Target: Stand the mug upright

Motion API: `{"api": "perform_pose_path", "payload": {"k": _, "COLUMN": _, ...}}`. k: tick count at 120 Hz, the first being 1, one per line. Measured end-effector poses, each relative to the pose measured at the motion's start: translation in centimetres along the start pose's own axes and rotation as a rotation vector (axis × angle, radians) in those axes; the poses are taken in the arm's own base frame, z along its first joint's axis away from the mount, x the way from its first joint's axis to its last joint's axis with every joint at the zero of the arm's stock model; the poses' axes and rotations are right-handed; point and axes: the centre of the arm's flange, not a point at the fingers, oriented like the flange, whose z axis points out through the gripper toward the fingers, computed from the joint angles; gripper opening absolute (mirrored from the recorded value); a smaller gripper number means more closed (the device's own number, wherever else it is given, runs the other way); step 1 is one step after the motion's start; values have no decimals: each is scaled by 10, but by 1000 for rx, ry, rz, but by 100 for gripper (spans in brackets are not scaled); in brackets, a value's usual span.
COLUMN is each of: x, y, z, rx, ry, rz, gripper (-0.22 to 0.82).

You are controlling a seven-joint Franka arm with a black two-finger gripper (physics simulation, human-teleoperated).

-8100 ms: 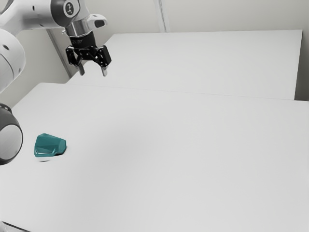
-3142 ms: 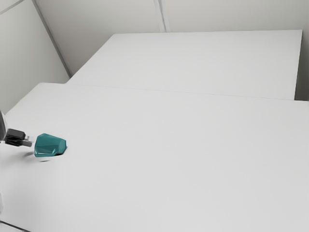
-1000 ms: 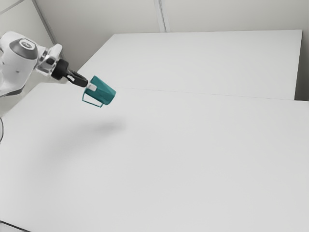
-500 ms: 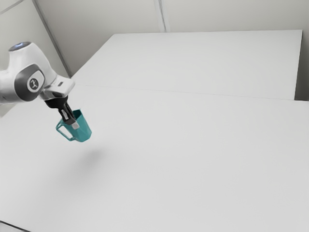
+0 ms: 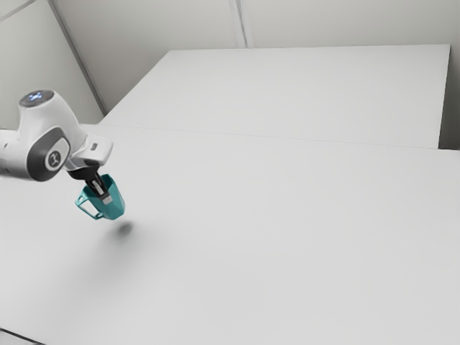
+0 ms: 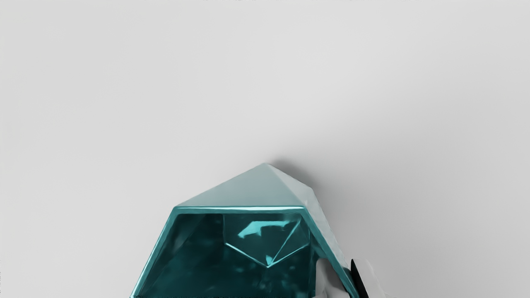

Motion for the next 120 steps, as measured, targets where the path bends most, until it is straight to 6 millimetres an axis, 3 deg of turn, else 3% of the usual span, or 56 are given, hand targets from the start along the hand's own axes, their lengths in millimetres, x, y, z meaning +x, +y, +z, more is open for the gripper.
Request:
{"api": "perform_pose_path", "payload": {"k": 63, "x": 8, "y": 1, "z": 33, "rx": 37, "ry": 9, "rz": -96, "gripper": -18}}
{"api": "perform_pose_path", "payload": {"k": 120, "x": 17, "y": 4, "z": 47, "rx": 37, "ry": 18, "rz": -143, "gripper": -18}}
